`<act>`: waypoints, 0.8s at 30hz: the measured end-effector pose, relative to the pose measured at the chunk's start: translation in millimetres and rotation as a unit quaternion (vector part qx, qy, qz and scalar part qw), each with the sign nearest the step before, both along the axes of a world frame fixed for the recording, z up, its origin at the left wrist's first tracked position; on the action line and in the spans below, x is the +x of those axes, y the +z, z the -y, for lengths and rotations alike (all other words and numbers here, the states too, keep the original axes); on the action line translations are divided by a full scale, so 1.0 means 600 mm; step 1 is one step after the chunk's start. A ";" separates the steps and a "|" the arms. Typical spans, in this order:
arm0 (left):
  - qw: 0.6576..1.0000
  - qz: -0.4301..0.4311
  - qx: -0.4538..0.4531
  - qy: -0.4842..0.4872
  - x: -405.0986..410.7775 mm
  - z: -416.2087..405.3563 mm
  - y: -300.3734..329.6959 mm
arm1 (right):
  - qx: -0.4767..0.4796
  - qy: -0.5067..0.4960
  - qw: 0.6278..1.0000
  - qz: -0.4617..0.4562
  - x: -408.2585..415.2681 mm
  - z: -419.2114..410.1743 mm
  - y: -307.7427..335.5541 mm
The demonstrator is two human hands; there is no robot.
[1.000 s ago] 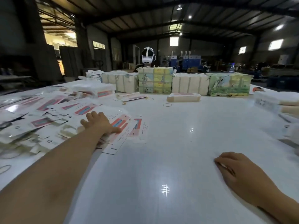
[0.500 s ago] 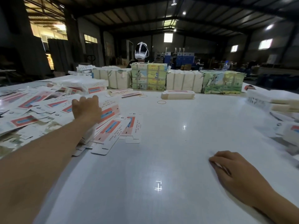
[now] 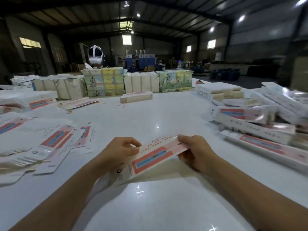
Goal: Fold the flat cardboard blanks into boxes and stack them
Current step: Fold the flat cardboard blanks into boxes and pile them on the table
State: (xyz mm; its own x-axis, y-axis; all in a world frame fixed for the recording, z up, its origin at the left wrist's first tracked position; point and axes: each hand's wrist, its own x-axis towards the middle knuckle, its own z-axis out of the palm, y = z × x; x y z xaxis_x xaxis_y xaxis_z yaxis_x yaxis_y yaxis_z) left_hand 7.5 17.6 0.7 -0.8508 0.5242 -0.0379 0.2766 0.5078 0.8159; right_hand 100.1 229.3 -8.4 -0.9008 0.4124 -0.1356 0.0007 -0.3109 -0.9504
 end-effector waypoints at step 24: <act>0.838 -0.486 -0.201 0.144 0.078 -0.101 -0.022 | 0.205 0.011 0.974 -0.095 0.011 0.013 -0.012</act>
